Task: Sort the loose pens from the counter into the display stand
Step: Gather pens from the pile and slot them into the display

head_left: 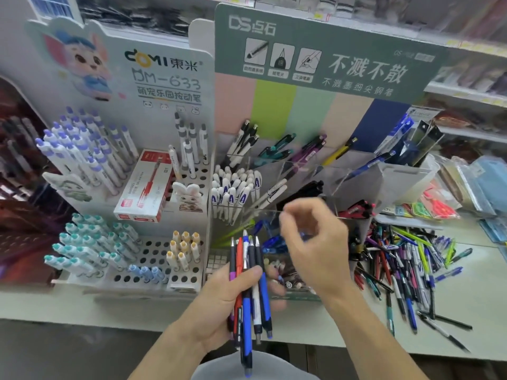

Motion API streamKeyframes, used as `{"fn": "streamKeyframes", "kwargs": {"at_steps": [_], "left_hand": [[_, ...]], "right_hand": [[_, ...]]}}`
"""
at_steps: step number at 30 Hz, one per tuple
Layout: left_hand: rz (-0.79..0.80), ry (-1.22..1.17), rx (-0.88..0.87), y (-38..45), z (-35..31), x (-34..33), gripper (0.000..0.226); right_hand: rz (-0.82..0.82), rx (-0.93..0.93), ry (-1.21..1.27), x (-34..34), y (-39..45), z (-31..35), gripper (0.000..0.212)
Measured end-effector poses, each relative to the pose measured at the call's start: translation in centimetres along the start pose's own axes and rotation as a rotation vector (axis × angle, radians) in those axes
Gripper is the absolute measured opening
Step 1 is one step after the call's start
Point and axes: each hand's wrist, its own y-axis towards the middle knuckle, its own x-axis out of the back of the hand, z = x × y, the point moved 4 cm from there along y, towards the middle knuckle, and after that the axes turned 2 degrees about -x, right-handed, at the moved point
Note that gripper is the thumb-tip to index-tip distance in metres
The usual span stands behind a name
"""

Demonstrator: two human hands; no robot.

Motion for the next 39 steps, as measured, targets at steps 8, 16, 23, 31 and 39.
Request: {"fn": "streamKeyframes", "kwargs": {"at_steps": [8, 16, 23, 31, 39], "left_hand": [[0.081, 0.135, 0.026, 1.3, 2.1, -2.4, 0.035], [0.003, 0.039, 0.076, 2.5, 5.2, -3.8, 0.038], [0.125, 0.055, 0.054, 3.1, 7.4, -4.9, 0.048], [0.078, 0.243, 0.041, 3.6, 8.2, -4.9, 0.055], [-0.046, 0.388, 0.012, 4.0, 8.0, -5.3, 0.045]], "right_hand": [[0.496, -0.528, 0.242, 1.1, -3.4, -4.9, 0.008], [0.511, -0.652, 0.373, 6.4, -3.7, -6.2, 0.024], [0.647, -0.508, 0.093, 7.4, -4.4, -7.8, 0.017], [0.692, -0.511, 0.051, 7.7, -4.0, -8.5, 0.029], [0.727, -0.595, 0.139, 8.3, -3.9, -9.7, 0.028]]}}
